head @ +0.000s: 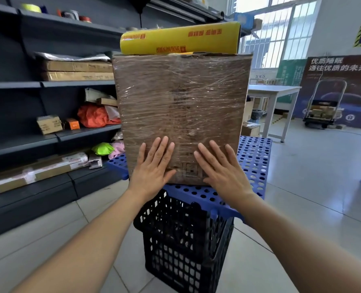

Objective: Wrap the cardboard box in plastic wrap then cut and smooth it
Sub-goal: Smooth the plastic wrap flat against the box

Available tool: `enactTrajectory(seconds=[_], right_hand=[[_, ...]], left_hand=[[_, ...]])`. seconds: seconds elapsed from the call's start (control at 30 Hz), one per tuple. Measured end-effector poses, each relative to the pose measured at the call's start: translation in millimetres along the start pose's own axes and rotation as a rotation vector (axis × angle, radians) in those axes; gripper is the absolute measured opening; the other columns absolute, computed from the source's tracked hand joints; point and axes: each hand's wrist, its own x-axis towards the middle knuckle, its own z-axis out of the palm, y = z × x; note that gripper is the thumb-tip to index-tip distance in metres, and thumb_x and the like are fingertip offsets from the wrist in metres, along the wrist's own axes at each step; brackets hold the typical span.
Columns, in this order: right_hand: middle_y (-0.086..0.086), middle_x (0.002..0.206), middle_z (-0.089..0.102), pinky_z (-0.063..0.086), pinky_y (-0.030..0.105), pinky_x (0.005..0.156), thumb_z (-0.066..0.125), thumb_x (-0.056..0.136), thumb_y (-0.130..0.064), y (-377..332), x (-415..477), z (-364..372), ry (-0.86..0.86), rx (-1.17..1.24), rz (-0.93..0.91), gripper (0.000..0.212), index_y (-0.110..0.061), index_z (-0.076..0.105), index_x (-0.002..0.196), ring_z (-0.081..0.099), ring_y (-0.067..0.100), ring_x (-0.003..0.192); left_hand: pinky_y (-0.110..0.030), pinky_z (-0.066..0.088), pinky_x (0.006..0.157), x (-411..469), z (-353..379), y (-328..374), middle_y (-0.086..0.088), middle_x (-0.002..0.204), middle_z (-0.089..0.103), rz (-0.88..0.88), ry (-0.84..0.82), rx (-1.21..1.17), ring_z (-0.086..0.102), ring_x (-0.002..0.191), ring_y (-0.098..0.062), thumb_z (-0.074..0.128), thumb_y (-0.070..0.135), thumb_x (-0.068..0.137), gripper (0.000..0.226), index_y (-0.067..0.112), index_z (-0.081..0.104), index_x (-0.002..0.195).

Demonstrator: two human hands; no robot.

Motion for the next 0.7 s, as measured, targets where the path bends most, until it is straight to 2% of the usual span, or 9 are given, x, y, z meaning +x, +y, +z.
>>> enactTrajectory(seconds=[0.1, 0.2, 0.27, 0.33, 0.4, 0.47, 0.53, 0.6, 0.7], right_hand=[[0.000, 0.159, 0.007, -0.006, 0.049, 0.117, 0.068, 0.083, -0.034, -4, 12, 1, -0.006, -0.013, -0.080, 0.088, -0.021, 0.013, 0.151, -0.016, 0.026, 0.146], [-0.001, 0.158, 0.008, -0.003, 0.051, 0.117, 0.068, 0.079, -0.019, -2, 12, 6, -0.024, 0.000, -0.162, 0.088, -0.029, 0.016, 0.149, -0.014, 0.028, 0.146], [-0.003, 0.157, 0.012, -0.004, 0.051, 0.116, 0.067, 0.073, -0.010, -1, 5, 9, -0.022, 0.021, -0.196, 0.089, -0.031, 0.023, 0.148, -0.016, 0.028, 0.145], [-0.003, 0.155, 0.017, -0.004, 0.050, 0.116, 0.069, 0.070, -0.007, 1, -1, 9, -0.021, 0.029, -0.225, 0.086, -0.029, 0.034, 0.145, -0.019, 0.027, 0.145], [-0.003, 0.153, 0.020, -0.004, 0.050, 0.115, 0.072, 0.068, -0.007, 3, -3, 9, -0.019, 0.047, -0.249, 0.081, -0.027, 0.043, 0.141, -0.021, 0.026, 0.144], [0.000, 0.153, 0.021, -0.001, 0.050, 0.115, 0.070, 0.070, -0.009, 4, 1, 6, -0.003, 0.068, -0.254, 0.078, -0.025, 0.044, 0.141, -0.019, 0.026, 0.145], [0.002, 0.155, 0.017, 0.001, 0.049, 0.116, 0.065, 0.078, -0.015, 2, 10, 0, 0.022, 0.054, -0.195, 0.076, -0.022, 0.032, 0.147, -0.016, 0.026, 0.145], [0.002, 0.157, 0.012, 0.000, 0.048, 0.117, 0.066, 0.083, -0.033, -2, 21, -5, 0.045, 0.034, -0.098, 0.082, -0.019, 0.020, 0.150, -0.015, 0.025, 0.146], [0.004, 0.159, 0.008, -0.003, 0.047, 0.116, 0.064, 0.079, -0.054, -8, 35, -7, 0.051, 0.005, 0.034, 0.101, -0.014, 0.006, 0.151, -0.019, 0.022, 0.145]], left_hand=[[-0.049, 0.002, 0.116, -6, -1, -8, -0.002, 0.158, -0.014, 0.023, -0.024, 0.035, -0.009, 0.146, -0.022, 0.035, 0.046, 0.093, 0.074, 0.020, -0.001, 0.152], [-0.050, 0.003, 0.115, -9, -1, -8, 0.002, 0.158, -0.013, 0.067, -0.035, 0.004, -0.008, 0.146, -0.024, 0.040, 0.035, 0.093, 0.070, 0.029, 0.001, 0.151], [-0.049, 0.000, 0.116, -12, -1, -9, 0.004, 0.159, -0.010, 0.061, -0.038, -0.024, -0.006, 0.146, -0.025, 0.057, 0.025, 0.090, 0.083, 0.032, 0.000, 0.151], [-0.049, -0.002, 0.117, -15, -2, -10, 0.003, 0.159, -0.007, 0.051, -0.072, -0.025, -0.004, 0.146, -0.027, 0.075, 0.012, 0.077, 0.107, 0.034, 0.001, 0.150], [-0.050, 0.000, 0.117, -16, -4, -11, 0.002, 0.159, -0.004, 0.053, -0.087, -0.036, -0.002, 0.146, -0.029, 0.080, 0.007, 0.070, 0.115, 0.034, 0.002, 0.150], [-0.051, 0.004, 0.116, -15, -8, -10, 0.000, 0.159, 0.005, 0.065, -0.057, -0.037, 0.001, 0.146, -0.028, 0.078, 0.010, 0.073, 0.107, 0.033, 0.007, 0.150], [-0.051, 0.006, 0.115, -10, -13, -9, -0.002, 0.157, 0.010, 0.030, -0.011, -0.038, -0.001, 0.146, -0.025, 0.063, 0.026, 0.085, 0.086, 0.031, 0.008, 0.150], [-0.050, 0.004, 0.115, -5, -16, -10, 0.001, 0.159, -0.006, -0.079, -0.024, -0.066, -0.009, 0.146, -0.021, 0.044, 0.044, 0.090, 0.078, 0.028, -0.002, 0.151], [-0.046, -0.004, 0.116, -7, -15, -9, 0.004, 0.156, -0.023, -0.243, -0.093, -0.179, -0.015, 0.145, -0.017, 0.032, 0.057, 0.089, 0.082, 0.024, -0.014, 0.149]])
